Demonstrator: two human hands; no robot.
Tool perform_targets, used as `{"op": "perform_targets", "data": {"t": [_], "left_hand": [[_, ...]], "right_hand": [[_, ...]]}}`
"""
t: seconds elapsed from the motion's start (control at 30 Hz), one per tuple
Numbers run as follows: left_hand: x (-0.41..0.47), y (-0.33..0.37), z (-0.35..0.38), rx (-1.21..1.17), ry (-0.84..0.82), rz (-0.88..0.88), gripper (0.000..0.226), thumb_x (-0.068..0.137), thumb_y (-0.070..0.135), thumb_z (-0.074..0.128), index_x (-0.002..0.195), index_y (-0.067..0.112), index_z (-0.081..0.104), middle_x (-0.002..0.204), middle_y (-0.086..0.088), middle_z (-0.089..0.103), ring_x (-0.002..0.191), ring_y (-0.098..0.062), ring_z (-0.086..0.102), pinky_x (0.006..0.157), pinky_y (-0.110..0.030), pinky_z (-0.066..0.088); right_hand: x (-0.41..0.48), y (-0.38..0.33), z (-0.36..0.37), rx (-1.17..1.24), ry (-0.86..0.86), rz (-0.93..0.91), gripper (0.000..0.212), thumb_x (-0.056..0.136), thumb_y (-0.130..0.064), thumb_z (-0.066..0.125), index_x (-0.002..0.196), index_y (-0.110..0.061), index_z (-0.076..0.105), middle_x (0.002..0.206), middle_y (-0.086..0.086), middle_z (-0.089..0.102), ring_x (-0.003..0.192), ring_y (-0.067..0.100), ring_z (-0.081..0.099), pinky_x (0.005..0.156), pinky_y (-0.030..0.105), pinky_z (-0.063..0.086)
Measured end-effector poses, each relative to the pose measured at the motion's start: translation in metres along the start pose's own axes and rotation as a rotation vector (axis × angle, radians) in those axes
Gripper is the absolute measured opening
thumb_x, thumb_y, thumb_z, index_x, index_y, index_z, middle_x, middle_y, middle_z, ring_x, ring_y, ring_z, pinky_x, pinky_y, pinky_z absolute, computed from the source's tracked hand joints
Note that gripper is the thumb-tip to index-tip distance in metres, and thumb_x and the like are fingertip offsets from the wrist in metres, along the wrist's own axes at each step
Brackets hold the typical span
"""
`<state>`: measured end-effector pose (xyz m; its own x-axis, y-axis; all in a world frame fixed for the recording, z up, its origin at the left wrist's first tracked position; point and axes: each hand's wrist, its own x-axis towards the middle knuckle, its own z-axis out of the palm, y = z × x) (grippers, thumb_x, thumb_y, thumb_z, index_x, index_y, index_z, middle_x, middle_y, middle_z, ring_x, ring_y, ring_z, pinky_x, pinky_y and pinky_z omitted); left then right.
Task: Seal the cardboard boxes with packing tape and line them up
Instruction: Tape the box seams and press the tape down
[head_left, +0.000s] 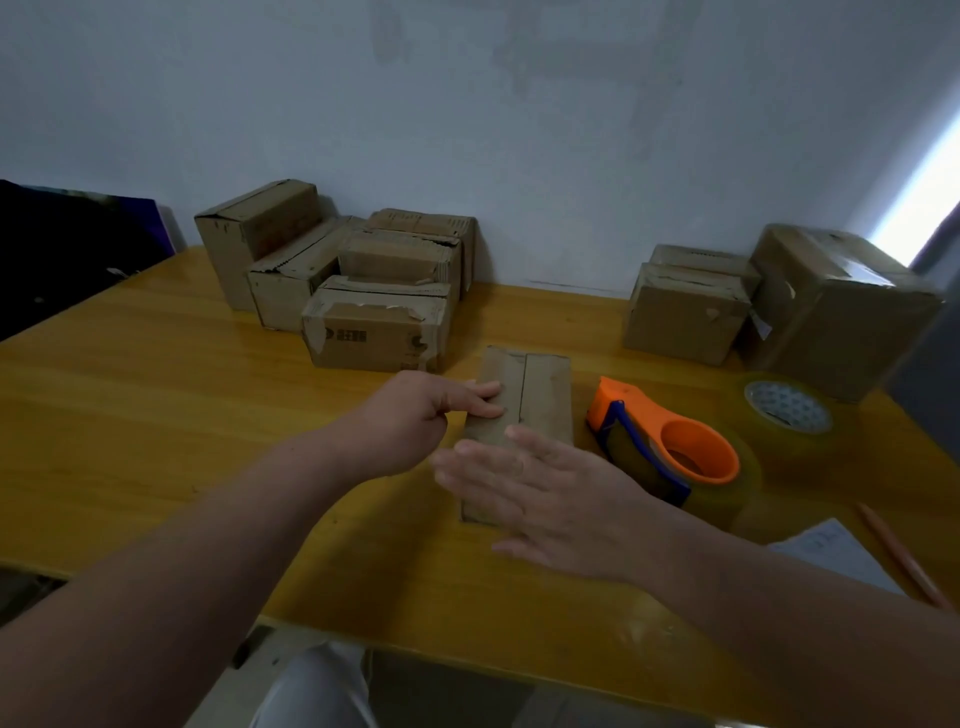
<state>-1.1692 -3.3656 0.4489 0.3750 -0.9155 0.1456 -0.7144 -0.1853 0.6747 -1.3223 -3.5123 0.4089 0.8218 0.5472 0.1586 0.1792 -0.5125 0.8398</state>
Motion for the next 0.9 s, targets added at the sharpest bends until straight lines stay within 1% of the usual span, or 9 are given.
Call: {"op": "perform_targets", "data": {"t": [0.13,0.27,0.37,0.47,0.57,0.67,0.77,0.83,0.9], "left_hand": [[0.002,0.003,-0.001,-0.055,0.002,-0.034,0.060,0.083,-0.024,0.035,0.119,0.013,0.066,0.138,0.007,0.052,0.121,0.013,0.036,0.101,0.000,0.026],[0.003,0.004,-0.002,-0.062,-0.005,-0.035,0.056,0.084,-0.023,0.036,0.119,0.011,0.066,0.137,0.005,0.052,0.124,0.008,0.037,0.101,0.000,0.026],[0.002,0.004,-0.001,-0.066,0.005,-0.017,0.055,0.084,-0.022,0.038,0.117,0.012,0.066,0.134,0.006,0.054,0.126,0.006,0.040,0.103,-0.004,0.028],[0.001,0.005,0.000,-0.064,0.004,-0.018,0.055,0.085,-0.022,0.038,0.117,0.012,0.067,0.135,0.006,0.054,0.125,0.006,0.041,0.105,-0.007,0.030],[0.001,0.007,-0.001,-0.049,0.003,-0.032,0.055,0.086,-0.021,0.038,0.117,0.014,0.067,0.136,0.006,0.054,0.124,0.007,0.039,0.104,-0.004,0.028],[0.001,0.010,0.000,-0.030,0.019,-0.033,0.053,0.085,-0.020,0.040,0.116,0.013,0.068,0.133,0.006,0.056,0.122,0.008,0.041,0.101,-0.001,0.027],[0.001,0.012,0.002,0.010,0.054,-0.052,0.051,0.084,-0.016,0.042,0.113,0.016,0.070,0.130,0.009,0.059,0.124,0.003,0.046,0.096,0.001,0.028],[0.000,0.015,0.004,0.024,0.084,-0.066,0.049,0.083,-0.014,0.044,0.110,0.016,0.071,0.128,0.010,0.060,0.124,0.000,0.048,0.097,-0.003,0.030],[0.000,0.020,0.006,0.005,0.105,-0.098,0.042,0.085,-0.010,0.047,0.106,0.016,0.072,0.126,0.009,0.061,0.121,-0.001,0.050,0.101,-0.013,0.034]], "right_hand": [[0.004,-0.002,0.013,-0.129,-0.024,0.014,0.078,0.095,-0.055,0.010,0.150,-0.003,-0.013,0.155,0.018,-0.023,0.144,0.031,-0.022,0.115,0.050,-0.017],[0.003,-0.006,0.014,-0.182,-0.024,0.039,0.084,0.093,-0.058,0.009,0.148,0.000,-0.016,0.157,0.009,-0.016,0.141,0.035,-0.029,0.114,0.052,-0.018],[0.002,-0.007,0.015,-0.191,-0.069,0.029,0.081,0.094,-0.056,0.006,0.148,0.000,-0.018,0.158,0.007,-0.012,0.140,0.036,-0.030,0.114,0.053,-0.020],[-0.002,-0.007,0.013,-0.168,-0.116,-0.009,0.080,0.095,-0.056,0.006,0.148,-0.001,-0.018,0.158,0.008,-0.016,0.139,0.036,-0.031,0.113,0.053,-0.021],[-0.008,-0.010,0.006,-0.129,-0.168,-0.060,0.075,0.096,-0.056,0.011,0.151,-0.009,-0.009,0.157,0.011,-0.018,0.140,0.034,-0.030,0.111,0.052,-0.025],[-0.011,-0.006,0.000,0.059,-0.155,-0.057,0.068,0.097,-0.052,0.022,0.151,-0.015,0.008,0.159,0.007,0.001,0.146,0.025,-0.013,0.115,0.046,-0.021],[-0.019,0.000,-0.005,0.245,-0.014,-0.013,0.055,0.098,-0.041,0.031,0.147,-0.015,0.032,0.153,0.005,0.032,0.145,0.020,0.018,0.120,0.042,-0.002],[-0.028,0.005,-0.010,0.297,0.077,0.011,0.046,0.099,-0.031,0.041,0.139,-0.012,0.047,0.143,0.007,0.049,0.139,0.022,0.036,0.120,0.041,0.010],[-0.037,0.011,-0.016,0.281,0.162,0.024,0.037,0.097,-0.025,0.050,0.127,-0.008,0.061,0.127,0.011,0.063,0.127,0.026,0.052,0.118,0.043,0.021]]}}
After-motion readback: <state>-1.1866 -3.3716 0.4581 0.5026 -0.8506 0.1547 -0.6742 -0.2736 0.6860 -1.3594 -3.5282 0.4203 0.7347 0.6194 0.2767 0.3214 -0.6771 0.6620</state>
